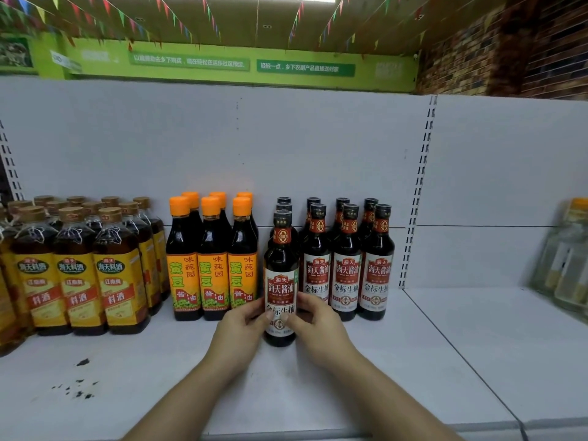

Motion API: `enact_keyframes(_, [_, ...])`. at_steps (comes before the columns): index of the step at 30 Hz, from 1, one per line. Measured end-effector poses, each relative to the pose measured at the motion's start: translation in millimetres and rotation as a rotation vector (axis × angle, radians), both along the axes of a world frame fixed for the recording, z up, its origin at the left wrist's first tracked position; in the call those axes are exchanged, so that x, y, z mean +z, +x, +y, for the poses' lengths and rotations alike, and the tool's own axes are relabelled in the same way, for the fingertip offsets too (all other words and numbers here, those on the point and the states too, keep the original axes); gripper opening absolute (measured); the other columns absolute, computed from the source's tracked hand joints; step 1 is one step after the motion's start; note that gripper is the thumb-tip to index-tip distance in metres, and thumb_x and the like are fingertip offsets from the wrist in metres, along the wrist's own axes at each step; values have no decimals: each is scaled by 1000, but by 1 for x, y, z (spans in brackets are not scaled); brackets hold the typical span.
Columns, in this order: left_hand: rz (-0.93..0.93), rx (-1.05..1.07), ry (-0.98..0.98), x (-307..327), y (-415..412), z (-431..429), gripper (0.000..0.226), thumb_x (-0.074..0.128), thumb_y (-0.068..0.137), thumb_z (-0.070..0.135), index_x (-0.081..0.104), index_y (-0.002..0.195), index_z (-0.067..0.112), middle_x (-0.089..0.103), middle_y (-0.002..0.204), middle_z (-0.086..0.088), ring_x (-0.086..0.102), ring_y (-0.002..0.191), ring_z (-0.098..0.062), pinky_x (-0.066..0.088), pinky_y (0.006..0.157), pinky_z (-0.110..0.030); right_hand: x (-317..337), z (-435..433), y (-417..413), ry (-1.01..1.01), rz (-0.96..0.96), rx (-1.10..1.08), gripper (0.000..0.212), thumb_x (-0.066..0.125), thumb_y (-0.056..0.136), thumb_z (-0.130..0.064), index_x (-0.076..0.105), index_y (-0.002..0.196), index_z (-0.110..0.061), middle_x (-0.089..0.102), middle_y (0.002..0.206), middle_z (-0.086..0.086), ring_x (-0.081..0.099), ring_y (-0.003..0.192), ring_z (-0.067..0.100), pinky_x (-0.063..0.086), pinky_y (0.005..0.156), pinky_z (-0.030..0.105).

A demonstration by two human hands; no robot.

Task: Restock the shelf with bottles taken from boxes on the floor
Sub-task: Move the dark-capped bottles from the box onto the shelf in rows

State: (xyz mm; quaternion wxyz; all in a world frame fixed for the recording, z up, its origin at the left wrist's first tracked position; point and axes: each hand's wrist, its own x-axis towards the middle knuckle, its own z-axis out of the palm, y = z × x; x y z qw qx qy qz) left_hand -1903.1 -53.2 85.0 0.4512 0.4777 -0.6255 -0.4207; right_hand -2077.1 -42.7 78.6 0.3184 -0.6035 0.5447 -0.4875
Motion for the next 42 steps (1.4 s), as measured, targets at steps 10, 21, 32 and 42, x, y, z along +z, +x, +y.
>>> enact_keyframes(10, [-138,141,34,2,-6,14,38,65,99,34,64,137,30,68,131,12,61,119,-8,47,105,-31,7,9,-7,58,52,-37,58,77,91,-34,53,143,-23,64,133,-9,60,121,8,48,100,25])
enact_keyframes(21, [86,395,84,6,-13,78,6,73,93,31,76,97,34,76,91,20,70,97,-8,56,91,-36,27,49,-41,102,45,54,32,77,89,-40,63,117,-36,69,112,-17,66,101,0,57,91,31])
enact_keyframes(32, [93,294,120,17,-13,123,11,83,84,15,77,91,22,77,92,3,68,89,-6,49,74,-11,31,117,-32,175,16,-30,41,85,75,-48,65,110,-38,73,105,-14,70,91,-4,51,83,12])
enact_keyframes(42, [127,216,83,-18,23,191,17,83,77,-2,79,86,12,75,73,3,69,70,-5,44,62,0,16,202,23,258,-46,-266,29,87,76,-45,74,98,-32,77,85,-14,73,82,3,54,86,21])
